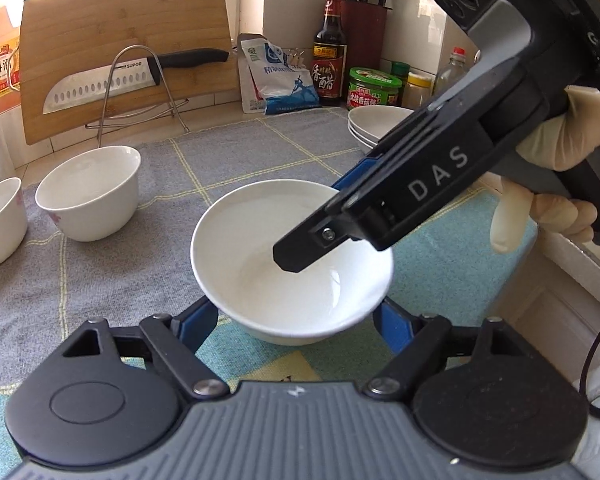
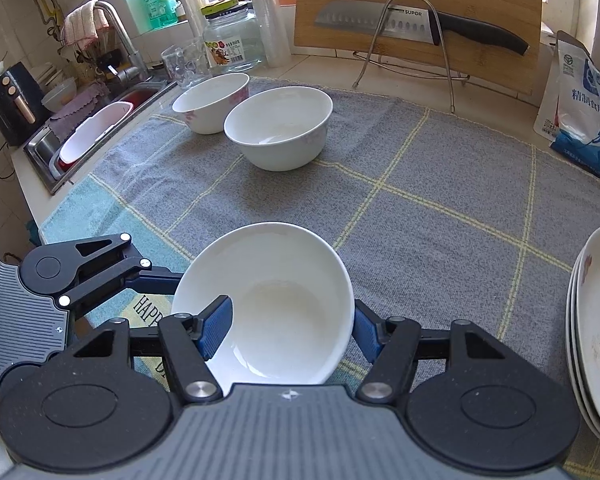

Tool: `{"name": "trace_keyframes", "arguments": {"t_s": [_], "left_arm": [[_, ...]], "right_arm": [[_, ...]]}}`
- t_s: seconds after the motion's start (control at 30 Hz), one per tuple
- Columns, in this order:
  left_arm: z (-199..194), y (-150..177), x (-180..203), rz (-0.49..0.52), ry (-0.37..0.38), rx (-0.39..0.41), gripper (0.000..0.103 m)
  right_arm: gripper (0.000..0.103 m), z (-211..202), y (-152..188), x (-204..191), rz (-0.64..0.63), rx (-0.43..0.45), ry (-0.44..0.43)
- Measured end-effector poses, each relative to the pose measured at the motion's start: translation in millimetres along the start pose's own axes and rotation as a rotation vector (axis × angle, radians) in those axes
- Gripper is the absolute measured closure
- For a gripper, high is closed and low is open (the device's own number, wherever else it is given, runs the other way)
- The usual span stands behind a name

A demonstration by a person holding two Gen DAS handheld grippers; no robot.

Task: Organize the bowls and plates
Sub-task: 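Lift the white bowl with the right gripper and carry it across the mat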

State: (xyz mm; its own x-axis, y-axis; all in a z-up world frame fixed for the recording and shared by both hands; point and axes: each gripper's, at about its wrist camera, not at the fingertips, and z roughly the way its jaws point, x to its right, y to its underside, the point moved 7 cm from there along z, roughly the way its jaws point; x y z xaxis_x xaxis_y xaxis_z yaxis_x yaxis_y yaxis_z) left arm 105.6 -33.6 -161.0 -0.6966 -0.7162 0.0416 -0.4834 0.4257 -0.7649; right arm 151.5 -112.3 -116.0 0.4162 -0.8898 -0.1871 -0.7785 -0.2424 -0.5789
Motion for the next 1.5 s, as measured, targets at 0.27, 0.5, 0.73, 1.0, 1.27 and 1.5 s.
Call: {"name": "trace_keyframes", "arguments": {"t_s": [0.27, 0.5, 0.73, 1.0, 1.27, 1.5], "left_arm": [[4, -1, 1, -0.004, 0.015, 0.005, 0.019], [4, -2, -1, 0.009, 0.008, 0.01, 0.012], [-11, 3, -10, -0.013, -0.003, 0.0, 0.01], [-30, 5, -33, -0.053, -0.096, 0.022, 0.009], [-37, -4, -75, -0.072, -0.231, 0.071, 0.008], [-26, -16, -111, -0.088, -0.309, 0.107, 0.007]], "right_arm": [[0.019, 2, 0, 1, -0.009, -0.005, -0.008], [0.0, 1, -10, -1, -0.025, 0.027, -0.007], [0.0, 1, -20, -4, -0.059, 0.06, -0.012], [0.0, 0, -47, -8, -0.097, 0.099, 0.013], [0.0, 10, -69, -16, -0.205, 0.076, 0.05], [0.0, 18, -94, -23, -0.263, 0.081, 0.06]]}}
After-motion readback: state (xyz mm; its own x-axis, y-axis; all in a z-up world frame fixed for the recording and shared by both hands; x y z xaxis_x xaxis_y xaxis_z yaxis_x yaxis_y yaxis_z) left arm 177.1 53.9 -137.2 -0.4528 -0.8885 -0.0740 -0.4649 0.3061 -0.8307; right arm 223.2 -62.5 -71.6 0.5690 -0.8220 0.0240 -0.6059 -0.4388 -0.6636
